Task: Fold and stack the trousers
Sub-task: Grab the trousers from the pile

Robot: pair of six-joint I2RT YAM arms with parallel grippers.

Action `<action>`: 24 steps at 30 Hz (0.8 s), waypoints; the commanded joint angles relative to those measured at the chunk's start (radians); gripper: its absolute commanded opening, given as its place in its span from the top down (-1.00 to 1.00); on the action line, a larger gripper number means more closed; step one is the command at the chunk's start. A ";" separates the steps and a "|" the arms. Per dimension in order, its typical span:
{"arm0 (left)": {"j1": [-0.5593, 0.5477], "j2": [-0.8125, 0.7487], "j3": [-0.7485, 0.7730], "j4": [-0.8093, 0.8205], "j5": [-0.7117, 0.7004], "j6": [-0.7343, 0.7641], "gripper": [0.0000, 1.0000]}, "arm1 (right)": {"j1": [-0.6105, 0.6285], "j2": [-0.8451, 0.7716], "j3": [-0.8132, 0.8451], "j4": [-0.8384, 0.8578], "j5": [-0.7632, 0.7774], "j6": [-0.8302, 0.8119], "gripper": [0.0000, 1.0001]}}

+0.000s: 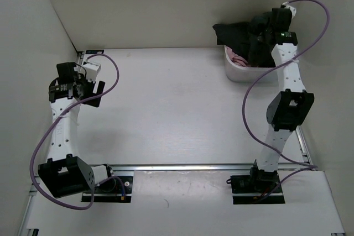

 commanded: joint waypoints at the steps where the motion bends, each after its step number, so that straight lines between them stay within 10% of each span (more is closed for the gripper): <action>1: -0.003 -0.041 -0.009 -0.001 -0.001 -0.013 -1.00 | 0.027 -0.179 0.024 0.065 0.068 -0.071 0.99; 6: -0.003 -0.060 0.029 -0.010 -0.001 -0.024 -1.00 | 0.105 -0.362 0.106 0.111 -0.088 -0.142 0.99; 12: -0.003 -0.139 0.029 -0.010 -0.030 -0.060 -1.00 | 0.499 -0.567 0.177 0.345 -0.429 -0.260 0.99; 17: -0.003 -0.179 0.029 -0.010 -0.041 -0.089 -1.00 | 0.548 -0.623 0.170 0.574 -0.641 0.136 0.99; 24: -0.003 -0.188 0.097 -0.010 -0.059 -0.100 -1.00 | 0.548 -0.686 -0.194 0.463 -0.535 0.338 0.99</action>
